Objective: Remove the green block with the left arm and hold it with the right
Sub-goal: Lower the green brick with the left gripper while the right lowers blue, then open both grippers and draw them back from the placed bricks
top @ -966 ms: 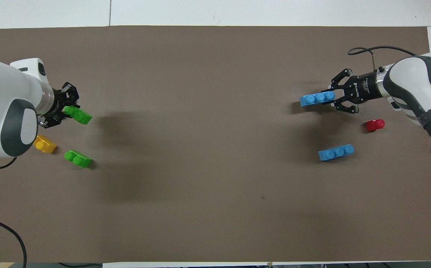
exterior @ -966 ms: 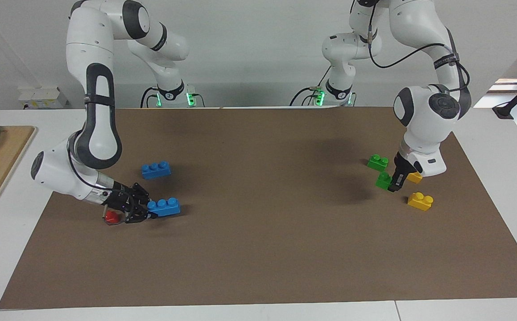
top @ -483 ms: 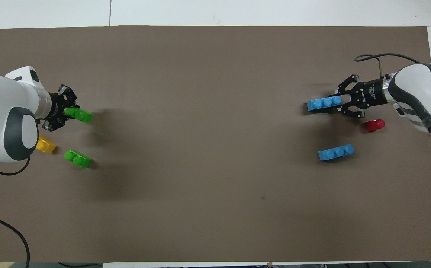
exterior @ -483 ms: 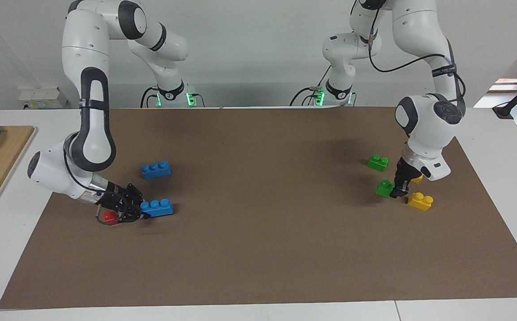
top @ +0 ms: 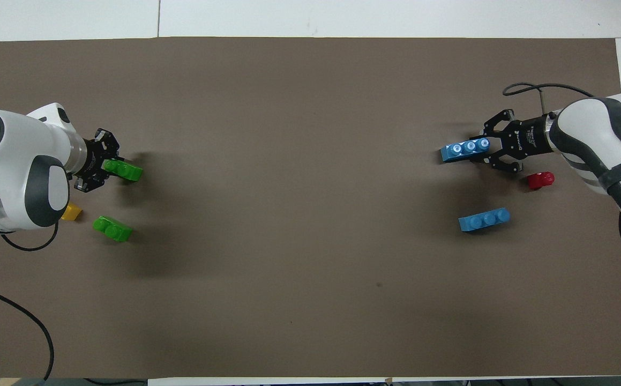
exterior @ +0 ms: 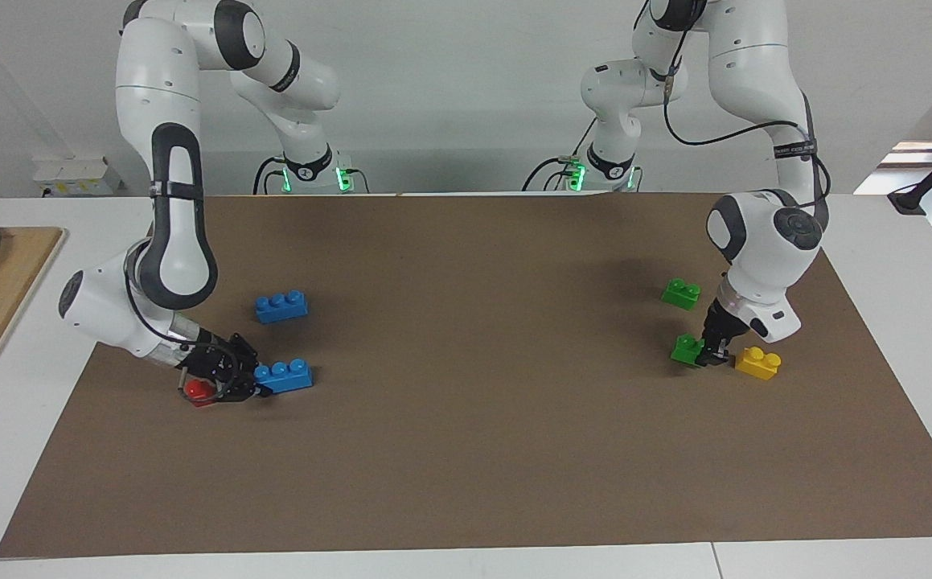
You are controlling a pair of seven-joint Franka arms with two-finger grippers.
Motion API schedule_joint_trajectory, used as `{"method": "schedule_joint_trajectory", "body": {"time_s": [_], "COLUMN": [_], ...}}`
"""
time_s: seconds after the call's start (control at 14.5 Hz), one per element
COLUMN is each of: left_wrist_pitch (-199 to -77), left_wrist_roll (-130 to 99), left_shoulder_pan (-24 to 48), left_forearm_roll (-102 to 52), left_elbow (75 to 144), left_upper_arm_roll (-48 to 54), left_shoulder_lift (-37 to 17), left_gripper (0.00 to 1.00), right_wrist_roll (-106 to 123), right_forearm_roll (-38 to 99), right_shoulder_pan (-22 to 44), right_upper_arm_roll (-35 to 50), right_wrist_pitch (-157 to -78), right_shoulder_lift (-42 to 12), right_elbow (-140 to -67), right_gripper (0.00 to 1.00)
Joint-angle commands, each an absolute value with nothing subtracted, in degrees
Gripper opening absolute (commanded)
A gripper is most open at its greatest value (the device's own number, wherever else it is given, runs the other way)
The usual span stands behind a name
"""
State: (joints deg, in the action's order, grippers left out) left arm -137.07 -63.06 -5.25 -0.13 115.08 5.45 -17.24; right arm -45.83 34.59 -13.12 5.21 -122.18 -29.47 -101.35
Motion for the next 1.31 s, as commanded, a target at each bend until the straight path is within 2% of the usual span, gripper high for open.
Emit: {"method": "schedule_joint_trajectory", "body": {"time_s": [0.0, 0.07, 0.14, 0.21, 0.83, 0.97, 1.24], "left_wrist_pitch": [-137.9, -137.7, -137.6, -137.4, -133.3, -130.8, -123.5], "left_wrist_roll": [-63.2, -62.4, -61.3, -59.6, -24.7, -14.8, -11.9], "left_shoulder_pan": [-5.6, -5.8, -5.5, -5.3, -5.9, -5.9, -4.8], "left_forearm_roll": [-1.1, -1.0, -1.0, -1.0, -0.4, 4.3, 4.8], "left_elbow": [115.5, 115.5, 115.5, 115.4, 111.4, 111.2, 111.1], "left_upper_arm_roll": [5.9, 5.9, 5.8, 5.8, 5.5, 5.6, 5.8], "left_shoulder_lift": [-18.2, -18.2, -18.2, -18.0, -14.4, -12.5, -7.0], "left_gripper": [0.00, 0.00, 0.52, 1.00, 1.00, 1.00, 1.00], "right_wrist_roll": [-45.2, -45.3, -44.8, -44.6, -17.9, -14.0, -10.5], "right_forearm_roll": [27.1, 25.9, 24.7, 22.6, 7.7, 6.2, 5.8], "right_shoulder_pan": [-11.4, -11.4, -11.1, -10.8, -9.1, -9.1, -9.1], "right_upper_arm_roll": [5.5, 5.5, 5.5, 5.5, 6.2, 6.2, 6.2], "right_wrist_pitch": [-120.7, -119.1, -118.5, -118.3, -112.2, -110.1, -105.0], "right_shoulder_lift": [-27.4, -26.6, -25.2, -23.9, -14.1, -11.4, -6.6], "right_elbow": [-100.3, -99.2, -98.9, -98.9, -98.0, -98.1, -99.8], "right_gripper": [1.00, 1.00, 1.00, 1.00, 1.00, 1.00, 1.00]}}
